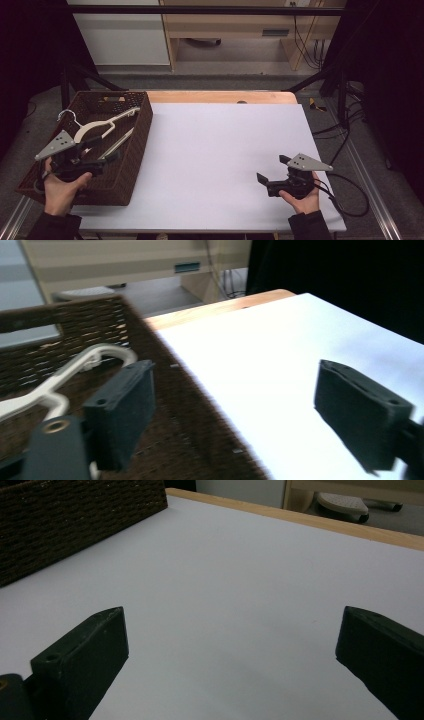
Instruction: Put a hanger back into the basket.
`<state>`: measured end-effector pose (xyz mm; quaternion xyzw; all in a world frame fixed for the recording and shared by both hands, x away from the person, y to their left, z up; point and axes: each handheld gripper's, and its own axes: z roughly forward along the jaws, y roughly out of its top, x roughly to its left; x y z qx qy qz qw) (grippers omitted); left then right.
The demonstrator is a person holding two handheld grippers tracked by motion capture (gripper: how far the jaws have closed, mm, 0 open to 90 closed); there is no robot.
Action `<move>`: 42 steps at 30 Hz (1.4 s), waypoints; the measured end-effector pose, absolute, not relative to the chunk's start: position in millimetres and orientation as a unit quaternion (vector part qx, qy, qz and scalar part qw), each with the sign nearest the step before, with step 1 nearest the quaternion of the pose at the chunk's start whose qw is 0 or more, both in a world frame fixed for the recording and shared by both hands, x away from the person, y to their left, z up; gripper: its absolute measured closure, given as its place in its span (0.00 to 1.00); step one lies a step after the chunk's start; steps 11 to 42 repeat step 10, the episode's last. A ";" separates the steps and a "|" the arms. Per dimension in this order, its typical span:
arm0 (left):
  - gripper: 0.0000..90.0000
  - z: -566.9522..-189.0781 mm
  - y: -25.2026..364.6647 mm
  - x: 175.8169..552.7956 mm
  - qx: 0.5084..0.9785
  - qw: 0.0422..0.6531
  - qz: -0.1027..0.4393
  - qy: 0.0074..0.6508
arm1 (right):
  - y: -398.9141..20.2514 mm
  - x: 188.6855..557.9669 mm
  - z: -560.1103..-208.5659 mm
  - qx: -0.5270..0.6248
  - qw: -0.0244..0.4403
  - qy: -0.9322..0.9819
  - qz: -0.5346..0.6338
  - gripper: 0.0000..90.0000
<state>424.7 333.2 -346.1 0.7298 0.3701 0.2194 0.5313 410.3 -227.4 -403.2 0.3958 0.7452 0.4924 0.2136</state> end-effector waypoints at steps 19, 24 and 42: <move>0.07 -372.8 302.3 416.9 0.752 0.520 0.199 0.353 | -231.5 407.5 -399.9 0.394 0.220 0.738 0.502 0.00; 0.07 -372.8 302.3 416.9 0.752 0.520 0.199 0.353 | -231.5 407.5 -399.9 0.394 0.220 0.738 0.502 0.00; 0.07 -372.8 302.3 416.9 0.752 0.520 0.199 0.353 | -231.5 407.5 -399.9 0.394 0.220 0.738 0.502 0.00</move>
